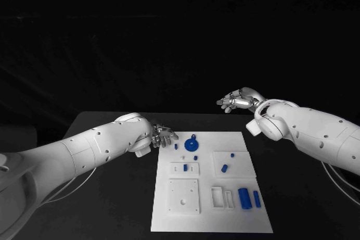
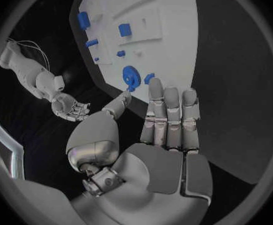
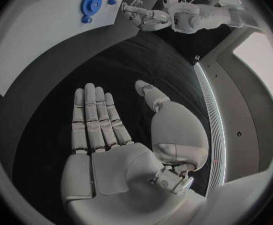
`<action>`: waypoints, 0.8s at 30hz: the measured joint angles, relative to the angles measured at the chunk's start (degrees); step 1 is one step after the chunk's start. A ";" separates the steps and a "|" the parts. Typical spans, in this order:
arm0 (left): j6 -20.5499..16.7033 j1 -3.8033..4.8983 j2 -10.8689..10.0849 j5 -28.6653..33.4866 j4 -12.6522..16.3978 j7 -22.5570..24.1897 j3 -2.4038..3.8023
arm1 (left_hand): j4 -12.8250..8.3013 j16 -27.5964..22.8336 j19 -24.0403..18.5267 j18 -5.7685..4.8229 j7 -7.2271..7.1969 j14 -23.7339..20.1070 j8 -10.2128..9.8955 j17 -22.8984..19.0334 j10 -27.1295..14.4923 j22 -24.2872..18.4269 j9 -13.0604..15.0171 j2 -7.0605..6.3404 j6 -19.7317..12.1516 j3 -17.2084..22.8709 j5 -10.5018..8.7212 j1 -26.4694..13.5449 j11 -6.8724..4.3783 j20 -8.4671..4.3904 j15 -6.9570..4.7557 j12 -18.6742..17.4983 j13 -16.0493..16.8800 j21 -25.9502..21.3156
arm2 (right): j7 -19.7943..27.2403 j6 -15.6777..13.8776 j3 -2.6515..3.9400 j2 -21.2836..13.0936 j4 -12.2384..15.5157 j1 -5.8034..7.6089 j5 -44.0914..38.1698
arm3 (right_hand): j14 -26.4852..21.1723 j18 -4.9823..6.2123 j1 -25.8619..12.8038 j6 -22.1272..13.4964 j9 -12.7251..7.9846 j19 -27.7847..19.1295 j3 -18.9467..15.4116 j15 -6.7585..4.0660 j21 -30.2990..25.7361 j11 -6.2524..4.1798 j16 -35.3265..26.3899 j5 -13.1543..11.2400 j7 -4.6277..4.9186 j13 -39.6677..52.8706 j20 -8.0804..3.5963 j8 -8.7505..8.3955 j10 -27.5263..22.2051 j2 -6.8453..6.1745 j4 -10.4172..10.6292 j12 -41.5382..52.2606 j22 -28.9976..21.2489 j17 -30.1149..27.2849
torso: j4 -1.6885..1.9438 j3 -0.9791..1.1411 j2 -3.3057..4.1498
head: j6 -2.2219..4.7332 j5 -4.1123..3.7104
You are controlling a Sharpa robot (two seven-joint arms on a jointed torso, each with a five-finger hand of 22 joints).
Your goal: Assemble the parts on the task board
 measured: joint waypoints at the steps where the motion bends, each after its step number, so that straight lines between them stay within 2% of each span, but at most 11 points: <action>1: 0.25 -0.01 0.22 -0.15 -0.36 0.04 0.00 | -0.12 0.00 0.00 0.00 0.00 0.00 0.00 0.00 0.00 0.02 0.00 0.00 0.00 0.12 0.00 0.00 0.00 0.00 0.00 0.00 0.00 0.00 | 0.01 0.00 0.00 0.03 0.00 -0.01 0.00 | 0.00 0.00 0.00 0.00 0.00 0.00 0.00 0.00 0.00 0.00 0.00 0.02 0.00 0.00 0.00 0.00 0.00 0.00 0.00 0.00 0.00 0.00 | -0.03 0.01 0.00 | -0.03 0.01; 9: 1.62 -0.20 1.73 -0.77 -2.74 0.20 0.00 | -0.39 0.00 0.00 0.00 -0.01 0.00 0.00 0.00 0.00 0.25 -0.06 0.62 -0.01 0.39 0.03 0.31 0.00 0.00 0.01 0.00 0.00 0.00 | 0.02 0.00 0.00 0.21 -0.07 -0.04 0.00 | 0.00 0.00 0.00 0.00 0.01 0.00 0.00 0.00 0.00 0.00 0.00 0.22 0.00 -0.05 0.00 0.00 0.00 0.00 0.00 0.00 0.06 -0.05 | -0.06 0.04 0.00 | -0.15 -0.03; 15: 2.61 -0.78 2.95 -0.88 -5.20 0.45 -0.04 | -0.60 0.00 0.00 0.00 -0.04 0.00 0.00 0.00 0.00 0.36 -0.13 1.06 -0.04 0.60 0.03 0.62 0.00 0.00 0.01 0.00 0.05 0.00 | 0.02 0.00 0.00 0.40 -0.06 -0.05 0.00 | 0.00 0.00 0.00 0.00 -0.05 0.00 0.00 0.00 0.00 0.00 0.00 0.22 0.00 -0.05 0.00 0.00 0.00 0.00 0.00 0.00 0.05 -0.05 | -0.04 0.04 0.01 | -0.21 -0.16; 24: 3.61 -1.56 4.13 -0.32 -6.73 1.07 -0.08 | -0.77 0.00 0.00 0.01 -0.10 -0.19 0.00 -0.11 -0.20 0.48 -0.22 2.06 -0.09 0.43 0.03 0.53 0.21 0.00 0.21 0.00 0.06 0.00 | 0.02 0.02 0.00 0.69 -0.07 -0.17 0.00 | 0.00 0.01 0.00 0.00 -0.04 -0.22 0.00 0.00 0.00 0.00 0.00 0.22 0.00 -0.11 0.22 0.00 0.00 0.00 0.00 0.00 0.04 -0.05 | -0.10 0.01 0.04 | -0.21 -0.42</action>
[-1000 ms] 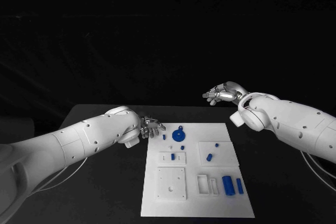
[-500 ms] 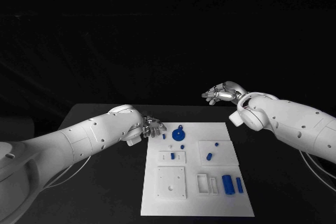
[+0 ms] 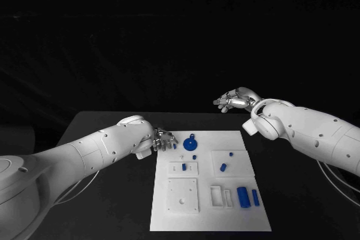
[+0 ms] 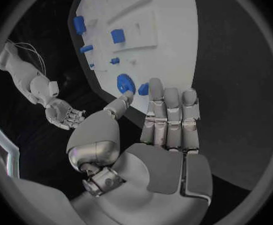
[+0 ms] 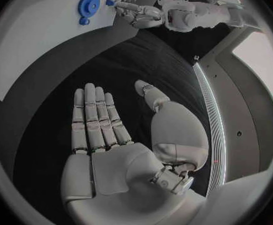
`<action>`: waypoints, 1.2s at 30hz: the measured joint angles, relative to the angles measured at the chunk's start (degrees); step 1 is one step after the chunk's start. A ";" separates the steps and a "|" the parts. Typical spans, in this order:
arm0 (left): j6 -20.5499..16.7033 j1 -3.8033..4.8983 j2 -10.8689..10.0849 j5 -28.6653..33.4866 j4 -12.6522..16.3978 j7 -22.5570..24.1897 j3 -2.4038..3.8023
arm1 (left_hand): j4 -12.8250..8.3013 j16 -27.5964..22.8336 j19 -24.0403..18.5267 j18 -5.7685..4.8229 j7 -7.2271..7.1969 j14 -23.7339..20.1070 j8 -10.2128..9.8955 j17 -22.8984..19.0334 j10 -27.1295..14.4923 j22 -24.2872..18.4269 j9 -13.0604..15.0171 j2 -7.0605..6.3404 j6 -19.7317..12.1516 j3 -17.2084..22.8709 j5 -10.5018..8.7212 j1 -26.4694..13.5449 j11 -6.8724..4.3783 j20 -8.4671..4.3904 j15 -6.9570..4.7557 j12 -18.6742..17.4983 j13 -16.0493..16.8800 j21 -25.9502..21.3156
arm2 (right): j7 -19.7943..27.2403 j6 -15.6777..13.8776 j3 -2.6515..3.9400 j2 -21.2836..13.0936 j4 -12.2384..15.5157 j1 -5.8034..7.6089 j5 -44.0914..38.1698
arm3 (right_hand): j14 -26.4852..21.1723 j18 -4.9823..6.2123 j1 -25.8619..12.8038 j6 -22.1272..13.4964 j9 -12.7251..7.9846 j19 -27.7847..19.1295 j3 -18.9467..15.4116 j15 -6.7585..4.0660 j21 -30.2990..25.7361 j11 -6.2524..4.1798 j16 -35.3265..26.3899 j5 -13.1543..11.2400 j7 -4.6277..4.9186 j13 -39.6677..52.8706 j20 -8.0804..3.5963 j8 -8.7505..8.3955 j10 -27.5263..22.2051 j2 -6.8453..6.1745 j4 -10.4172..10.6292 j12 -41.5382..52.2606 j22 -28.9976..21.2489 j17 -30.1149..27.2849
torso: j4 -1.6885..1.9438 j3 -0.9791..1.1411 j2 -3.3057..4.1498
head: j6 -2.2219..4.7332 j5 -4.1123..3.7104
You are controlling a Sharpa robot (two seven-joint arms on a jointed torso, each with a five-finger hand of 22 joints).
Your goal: Assemble the parts on the task board
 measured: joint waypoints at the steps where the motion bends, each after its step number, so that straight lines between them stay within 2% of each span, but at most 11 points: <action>1: 0.09 -0.04 0.17 0.07 -0.40 0.08 0.01 | 0.00 0.00 0.00 0.00 0.00 0.00 0.00 0.00 0.00 0.00 0.00 0.00 0.00 0.00 0.00 0.00 0.00 0.00 0.00 0.00 0.00 0.00 | 0.00 0.00 0.00 0.00 0.00 0.00 0.00 | 0.00 0.00 0.00 0.00 0.00 0.00 0.00 0.00 0.00 0.00 0.00 0.00 0.00 0.00 0.00 0.00 0.00 0.00 0.00 0.00 0.00 0.00 | -0.01 -0.01 0.01 | 0.00 -0.01; 10: 0.67 -0.59 0.52 0.88 -1.66 0.52 0.01 | -0.34 0.00 0.00 0.00 0.20 0.00 0.00 -0.06 0.00 0.07 -0.08 0.44 -0.21 -0.04 0.00 0.01 0.00 0.00 0.00 0.00 0.05 0.00 | 0.00 0.01 0.00 0.10 0.05 -0.01 0.00 | 0.00 0.00 0.00 0.00 -0.05 0.00 0.00 0.00 0.00 0.00 0.00 0.00 0.00 -0.05 0.00 0.00 0.00 0.00 0.00 0.18 0.01 0.00 | -0.05 -0.04 0.10 | -0.28 -0.11; 18: 0.93 -0.61 0.73 1.37 -2.21 0.79 0.00 | -0.48 0.00 0.00 0.00 0.20 -0.19 0.00 -0.05 0.00 0.12 -0.08 0.44 -0.21 0.10 0.00 0.01 0.00 0.00 0.19 0.00 0.05 0.00 | 0.00 0.01 0.00 0.23 -0.01 -0.02 0.00 | 0.00 0.00 0.00 0.00 -0.05 0.00 0.00 0.00 0.00 0.00 0.00 0.00 0.00 -0.05 0.00 0.00 0.00 0.00 0.00 0.22 0.05 0.01 | 0.02 -0.04 0.11 | -0.57 -0.18; 23: 0.98 -0.60 1.08 1.76 -2.34 0.96 0.00 | -0.77 0.00 -0.20 0.00 0.20 -0.19 0.00 -0.11 -0.20 0.18 -0.14 0.97 -0.21 0.07 0.00 0.09 -0.20 0.20 0.19 0.00 0.11 -0.22 | 0.00 0.02 0.00 0.27 -0.01 -0.05 0.00 | 0.00 0.00 0.00 0.00 -0.05 0.00 0.00 0.00 0.00 0.00 0.00 0.00 0.00 -0.10 0.00 0.00 0.00 0.00 0.00 0.22 0.04 0.01 | 0.02 -0.01 0.05 | -0.66 -0.16; 36: 0.85 -0.61 0.78 2.79 -1.86 1.27 0.02 | -1.69 0.00 -0.20 0.00 0.00 -0.19 0.00 -0.10 -0.40 0.33 -0.20 1.19 -0.40 -0.12 0.00 0.32 0.01 0.20 0.20 0.00 0.17 -0.22 | -0.01 0.02 0.00 0.23 -0.02 -0.05 0.00 | 0.00 0.00 0.00 0.00 -0.10 0.01 0.00 0.00 0.00 0.00 0.00 0.00 0.00 -0.16 -0.01 0.00 0.00 0.00 0.00 0.22 0.04 -0.04 | 0.04 -0.01 -0.01 | -0.58 -0.19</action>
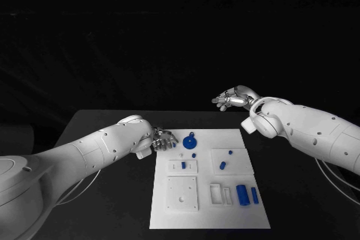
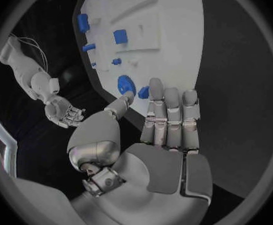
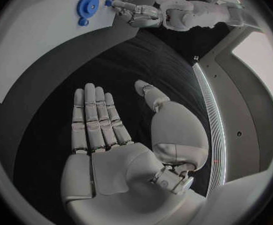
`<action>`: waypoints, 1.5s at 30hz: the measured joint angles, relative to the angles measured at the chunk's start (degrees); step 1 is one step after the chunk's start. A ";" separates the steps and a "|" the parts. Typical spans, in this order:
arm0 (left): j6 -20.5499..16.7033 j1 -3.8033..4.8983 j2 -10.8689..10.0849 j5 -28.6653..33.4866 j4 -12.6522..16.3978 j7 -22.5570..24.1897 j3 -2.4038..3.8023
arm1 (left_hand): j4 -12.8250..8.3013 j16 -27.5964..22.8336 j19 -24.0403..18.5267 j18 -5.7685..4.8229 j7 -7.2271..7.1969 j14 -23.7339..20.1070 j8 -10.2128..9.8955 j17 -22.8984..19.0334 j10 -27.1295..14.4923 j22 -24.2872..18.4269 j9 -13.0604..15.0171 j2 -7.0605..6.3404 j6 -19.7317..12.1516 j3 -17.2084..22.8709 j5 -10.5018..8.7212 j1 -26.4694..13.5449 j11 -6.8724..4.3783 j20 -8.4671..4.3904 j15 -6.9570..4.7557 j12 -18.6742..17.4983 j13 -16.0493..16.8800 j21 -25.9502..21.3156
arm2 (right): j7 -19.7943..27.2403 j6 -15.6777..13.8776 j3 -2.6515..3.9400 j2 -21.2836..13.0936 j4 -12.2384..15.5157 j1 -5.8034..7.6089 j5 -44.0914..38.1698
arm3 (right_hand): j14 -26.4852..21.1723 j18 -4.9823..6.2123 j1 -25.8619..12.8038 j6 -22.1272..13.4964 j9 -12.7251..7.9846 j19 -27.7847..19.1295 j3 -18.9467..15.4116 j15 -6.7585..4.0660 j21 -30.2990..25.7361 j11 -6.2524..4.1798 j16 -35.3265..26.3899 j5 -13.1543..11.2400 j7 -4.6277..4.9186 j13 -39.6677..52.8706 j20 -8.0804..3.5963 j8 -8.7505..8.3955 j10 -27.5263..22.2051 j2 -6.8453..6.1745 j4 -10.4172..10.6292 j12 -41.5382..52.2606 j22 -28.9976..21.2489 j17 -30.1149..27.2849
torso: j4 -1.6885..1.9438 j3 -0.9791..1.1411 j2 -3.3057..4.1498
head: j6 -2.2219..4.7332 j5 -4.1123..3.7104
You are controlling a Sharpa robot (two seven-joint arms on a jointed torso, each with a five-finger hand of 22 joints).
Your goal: Assemble the parts on the task board
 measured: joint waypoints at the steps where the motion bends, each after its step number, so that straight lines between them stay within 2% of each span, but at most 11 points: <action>1: -0.01 0.00 0.00 0.05 0.00 0.01 0.00 | 0.00 0.00 0.00 0.00 0.00 0.00 0.00 -0.02 0.00 0.00 0.00 0.00 0.00 0.00 0.00 0.00 0.00 0.00 0.00 0.00 0.00 0.00 | 0.00 0.00 0.00 0.00 0.00 0.00 0.00 | 0.00 0.00 0.00 0.00 0.00 0.00 0.00 0.00 0.00 0.00 0.00 0.00 0.00 0.00 0.00 0.00 0.00 0.00 0.00 0.00 0.00 0.00 | 0.00 -0.01 0.00 | 0.01 -0.02; 8: 0.01 -0.01 0.36 0.29 -0.36 0.03 0.00 | 0.00 0.00 0.00 0.00 0.00 0.00 0.00 -0.05 0.00 0.05 0.00 0.00 0.00 0.00 0.00 0.00 0.00 0.00 0.00 0.00 0.05 0.00 | 0.00 0.01 0.00 0.07 -0.05 -0.02 0.00 | 0.00 0.00 0.00 0.00 0.00 0.00 0.00 0.00 -0.23 0.00 0.00 0.00 0.00 0.00 0.00 0.00 0.00 0.00 0.00 0.00 0.05 0.00 | -0.01 -0.01 0.01 | 0.01 -0.11; 13: 0.01 -0.07 1.22 0.37 -1.67 0.03 0.02 | 0.00 0.00 0.01 0.03 0.00 0.00 0.00 -0.05 0.00 0.05 0.00 0.00 0.00 0.00 0.00 0.00 0.00 0.00 0.00 0.00 0.05 0.01 | 0.00 0.04 0.00 0.22 -0.14 -0.29 0.00 | 0.00 0.00 0.00 0.00 0.00 0.00 0.00 0.00 -0.23 0.00 0.00 0.00 0.00 -0.05 0.00 0.00 0.00 0.00 0.00 0.00 0.05 0.00 | 0.06 0.01 0.02 | -0.05 -0.01; 27: 0.03 -0.11 1.36 0.48 -3.89 0.03 0.01 | -0.36 0.00 0.00 0.01 -0.01 0.00 0.01 -0.10 0.00 0.18 -0.02 0.75 0.00 0.18 0.00 0.30 0.00 0.00 0.00 0.00 0.10 0.00 | 0.00 0.07 0.00 0.22 -0.23 -0.39 0.00 | 0.00 0.00 0.00 0.00 -0.05 0.00 0.00 0.00 -0.23 0.00 0.00 0.00 0.00 -0.10 0.00 0.00 0.00 0.00 0.00 0.00 0.05 0.01 | 0.02 0.01 0.02 | -0.13 0.19; 45: -0.01 -0.27 1.65 1.23 -3.92 0.26 0.04 | -0.65 0.00 0.01 -0.05 -0.01 0.00 0.00 -0.15 0.00 0.23 -0.09 0.98 0.00 0.02 0.00 0.52 0.00 0.00 0.00 0.00 0.09 0.01 | 0.00 0.09 0.00 0.27 -0.20 -0.39 0.00 | 0.00 0.00 0.00 0.00 -0.05 0.01 0.00 0.00 -0.22 0.00 0.00 0.00 0.00 -0.22 -0.01 0.21 0.00 0.00 0.00 0.00 0.10 -0.04 | 0.02 -0.03 0.00 | -0.16 0.30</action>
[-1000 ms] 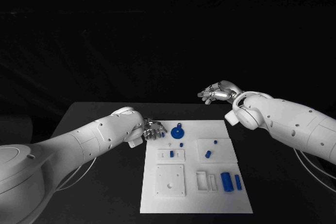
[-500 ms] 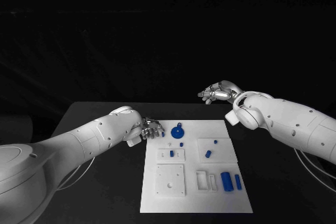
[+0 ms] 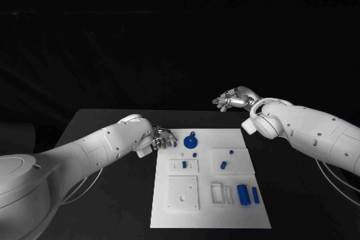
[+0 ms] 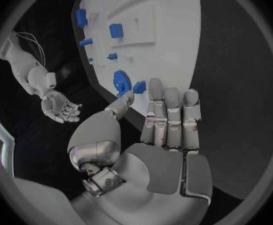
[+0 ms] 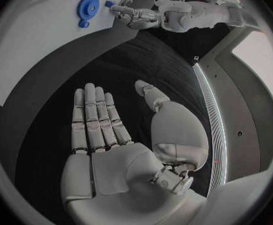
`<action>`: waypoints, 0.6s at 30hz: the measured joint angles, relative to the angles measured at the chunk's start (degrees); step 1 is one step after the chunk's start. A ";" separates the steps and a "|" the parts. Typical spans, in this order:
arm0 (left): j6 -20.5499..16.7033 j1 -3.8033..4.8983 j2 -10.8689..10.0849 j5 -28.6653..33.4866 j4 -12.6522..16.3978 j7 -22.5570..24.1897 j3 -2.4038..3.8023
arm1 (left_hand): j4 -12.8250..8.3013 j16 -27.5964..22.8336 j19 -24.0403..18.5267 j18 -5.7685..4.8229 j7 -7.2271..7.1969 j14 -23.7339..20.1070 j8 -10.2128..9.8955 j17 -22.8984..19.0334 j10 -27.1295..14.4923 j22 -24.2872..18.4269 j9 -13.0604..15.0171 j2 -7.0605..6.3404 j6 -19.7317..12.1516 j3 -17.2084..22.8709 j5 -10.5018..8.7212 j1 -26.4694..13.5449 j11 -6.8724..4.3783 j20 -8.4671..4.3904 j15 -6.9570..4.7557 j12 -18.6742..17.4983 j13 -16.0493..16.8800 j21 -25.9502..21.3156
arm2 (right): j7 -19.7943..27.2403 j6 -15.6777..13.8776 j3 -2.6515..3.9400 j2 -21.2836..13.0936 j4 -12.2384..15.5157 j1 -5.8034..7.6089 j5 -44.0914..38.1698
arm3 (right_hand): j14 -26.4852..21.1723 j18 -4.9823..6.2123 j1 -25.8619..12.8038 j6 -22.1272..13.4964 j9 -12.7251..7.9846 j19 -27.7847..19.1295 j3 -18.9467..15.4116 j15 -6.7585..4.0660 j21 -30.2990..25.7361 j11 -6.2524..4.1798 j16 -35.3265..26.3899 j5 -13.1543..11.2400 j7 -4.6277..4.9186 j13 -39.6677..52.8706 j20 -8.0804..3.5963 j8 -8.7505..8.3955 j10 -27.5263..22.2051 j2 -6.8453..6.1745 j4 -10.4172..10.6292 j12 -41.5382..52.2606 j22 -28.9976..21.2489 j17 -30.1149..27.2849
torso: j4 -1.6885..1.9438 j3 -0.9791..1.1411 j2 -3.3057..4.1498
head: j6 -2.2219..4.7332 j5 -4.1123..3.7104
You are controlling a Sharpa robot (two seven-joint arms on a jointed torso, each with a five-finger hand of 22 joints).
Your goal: Assemble the parts on the task board
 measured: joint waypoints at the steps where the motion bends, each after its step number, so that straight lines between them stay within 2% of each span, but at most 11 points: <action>1: 0.00 0.00 0.00 0.04 0.00 0.01 0.00 | 0.00 0.00 0.00 -0.01 0.00 0.00 0.00 0.00 0.00 0.00 0.00 0.00 0.00 0.00 0.00 0.00 0.00 0.00 0.00 0.00 0.00 0.00 | 0.00 0.00 0.00 0.00 0.00 0.00 0.00 | 0.00 0.00 0.00 0.00 0.00 0.00 0.00 0.00 0.00 0.00 0.00 0.00 0.00 0.00 0.00 0.00 0.00 0.00 0.00 0.02 0.00 0.00 | 0.00 -0.01 0.01 | 0.00 -0.01; 7: 0.01 -0.01 -0.14 0.16 0.28 0.09 0.00 | -0.80 0.00 0.00 -0.34 0.00 0.00 0.00 -0.03 0.00 0.13 0.00 0.00 0.00 0.11 0.00 0.00 0.00 0.00 0.00 0.00 0.05 0.00 | 0.00 0.00 0.00 -0.05 0.05 0.00 0.00 | 0.00 0.00 0.00 0.00 -0.05 0.00 0.00 0.00 0.00 0.00 0.00 0.00 0.00 0.00 0.00 0.00 0.00 0.00 0.00 0.22 -0.01 0.00 | -0.01 0.03 0.01 | 0.04 -0.02; 18: -0.29 -0.26 -0.14 0.32 0.05 0.26 0.05 | -0.85 0.00 0.00 -0.35 -0.01 0.00 0.11 -0.07 0.00 0.15 -0.08 0.00 0.01 0.06 0.00 0.00 0.00 0.01 0.00 0.00 0.04 0.02 | -0.01 0.02 0.00 -0.07 0.06 -0.01 0.00 | 0.00 0.00 0.00 0.00 -0.05 0.00 0.00 0.00 0.00 0.00 0.23 0.00 0.00 -0.05 0.00 0.00 0.00 0.00 0.00 0.22 0.04 0.00 | -0.06 0.03 0.01 | 0.10 -0.21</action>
